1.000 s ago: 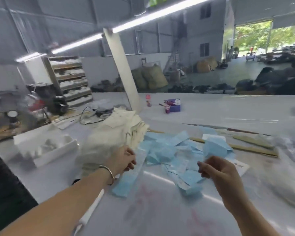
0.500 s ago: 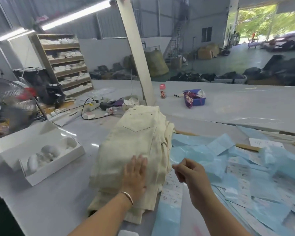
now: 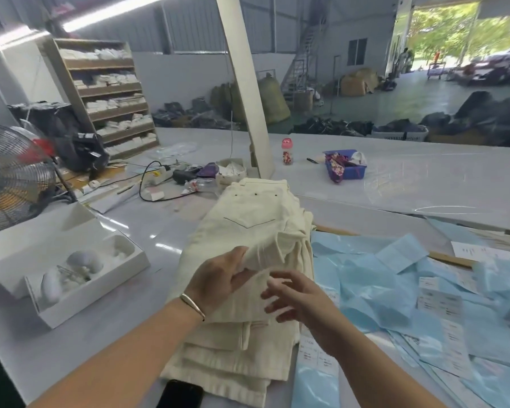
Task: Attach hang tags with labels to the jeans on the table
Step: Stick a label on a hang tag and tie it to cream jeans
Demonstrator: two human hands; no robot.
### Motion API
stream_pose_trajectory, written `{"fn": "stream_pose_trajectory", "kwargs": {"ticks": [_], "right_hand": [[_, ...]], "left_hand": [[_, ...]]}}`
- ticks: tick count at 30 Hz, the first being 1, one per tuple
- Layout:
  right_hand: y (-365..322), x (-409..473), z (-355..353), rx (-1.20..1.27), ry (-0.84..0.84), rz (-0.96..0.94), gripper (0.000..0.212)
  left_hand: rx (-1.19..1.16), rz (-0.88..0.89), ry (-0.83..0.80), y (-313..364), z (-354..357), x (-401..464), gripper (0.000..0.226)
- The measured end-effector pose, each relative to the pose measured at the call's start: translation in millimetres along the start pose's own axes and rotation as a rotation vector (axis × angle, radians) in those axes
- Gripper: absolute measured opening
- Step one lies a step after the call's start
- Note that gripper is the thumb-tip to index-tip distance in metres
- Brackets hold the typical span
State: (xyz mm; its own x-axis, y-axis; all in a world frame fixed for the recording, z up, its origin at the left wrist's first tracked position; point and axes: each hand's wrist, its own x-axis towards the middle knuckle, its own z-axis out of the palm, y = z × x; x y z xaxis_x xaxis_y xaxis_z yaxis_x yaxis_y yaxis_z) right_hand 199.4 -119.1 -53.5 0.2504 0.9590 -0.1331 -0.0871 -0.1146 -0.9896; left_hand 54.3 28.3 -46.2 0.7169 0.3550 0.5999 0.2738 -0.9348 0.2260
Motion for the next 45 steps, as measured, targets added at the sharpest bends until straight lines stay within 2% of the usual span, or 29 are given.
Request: {"fn": "stream_pose_trajectory", "kwargs": {"ticks": [2,6,9,11,14,16,17,18,20,22,24,26,28,29,30,31,33,35,37,40,41,43,45], "right_hand": [[-6.6,7.1,9.9,-0.007,0.076,-0.027,0.030],[-17.2,16.7,16.9,0.008,0.260,-0.069,0.021],[-21.1,17.9,17.9,-0.035,0.386,-0.110,0.034],[-25.3,18.6,14.0,0.079,0.441,-0.024,0.034],[-35.1,18.3,6.2,0.416,0.376,0.196,0.023],[-39.2,17.3,3.5,0.501,0.291,0.188,0.023],[-41.2,15.8,3.3,0.518,0.250,0.143,0.023],[-42.6,13.6,3.5,0.513,0.211,0.099,0.025],[-45.2,6.0,4.7,0.395,0.127,0.041,0.037],[-45.7,-1.5,7.6,0.270,0.031,0.007,0.062],[-47.3,-8.3,19.0,0.224,0.000,-0.051,0.076],[-43.7,-12.6,29.8,0.268,0.206,-0.106,0.066],[-38.8,-17.5,25.2,0.378,0.462,-0.123,0.029],[-37.2,-21.5,17.4,0.420,0.532,-0.130,0.010],[-36.1,-25.4,5.5,0.400,0.588,-0.144,0.004],[-37.4,-29.4,-9.4,0.314,0.627,-0.161,0.008],[-50.8,-41.1,-36.7,0.004,0.625,-0.241,0.005],[-75.1,-56.2,-56.8,-0.357,0.538,-0.344,0.006],[-99.2,-73.1,-73.7,-0.683,0.465,-0.404,0.022],[-128.8,-108.5,-91.6,-0.872,0.384,-0.509,0.042],[-135.5,-122.0,-95.7,-0.874,0.369,-0.548,0.048],[-143.9,-148.2,-102.1,-0.840,0.377,-0.655,0.051],[-147.5,-172.6,-103.1,-0.761,0.406,-0.743,0.031]], "left_hand": [[-0.014,0.013,-0.042,1.2,2.9,-2.3,0.047],[0.207,0.139,-0.057,1.8,7.8,-10.3,0.039],[0.265,0.131,-0.164,7.5,14.0,-20.0,0.071],[0.223,0.108,-0.161,3.9,10.3,-24.1,0.071],[0.082,0.025,-0.091,-1.4,-4.8,-22.9,0.032],[-0.006,-0.107,-0.067,-6.2,-12.5,-15.3,0.042],[-0.046,-0.200,-0.032,-6.5,-16.7,-8.7,0.036],[-0.079,-0.293,0.030,-6.2,-21.9,-0.6,0.029],[-0.057,-0.432,0.144,-1.5,-33.8,14.7,0.031],[0.071,-0.359,0.172,23.5,-41.9,22.8,0.039],[0.133,-0.109,0.092,61.2,-38.4,20.9,0.034],[0.048,0.076,-0.006,95.1,-27.1,12.8,0.029],[-0.169,0.058,-0.119,107.3,-19.2,10.9,0.022],[-0.282,0.017,-0.178,107.8,-16.5,11.9,0.020],[-0.390,-0.029,-0.253,106.9,-15.2,12.8,0.022],[-0.476,-0.077,-0.281,105.9,-13.8,15.6,0.027],[-0.511,-0.182,-0.201,99.3,-11.2,26.3,0.042],[-0.326,-0.213,-0.125,93.5,-10.0,44.2,0.071],[-0.138,-0.150,-0.149,95.7,-11.4,65.1,0.105],[-0.034,0.003,-0.139,118.1,-11.7,94.4,0.130],[-0.038,0.052,-0.115,127.9,-11.4,102.5,0.130],[-0.076,0.148,-0.063,149.6,-9.0,116.5,0.112],[-0.191,0.206,-0.083,172.3,-5.2,126.6,0.078]]}}
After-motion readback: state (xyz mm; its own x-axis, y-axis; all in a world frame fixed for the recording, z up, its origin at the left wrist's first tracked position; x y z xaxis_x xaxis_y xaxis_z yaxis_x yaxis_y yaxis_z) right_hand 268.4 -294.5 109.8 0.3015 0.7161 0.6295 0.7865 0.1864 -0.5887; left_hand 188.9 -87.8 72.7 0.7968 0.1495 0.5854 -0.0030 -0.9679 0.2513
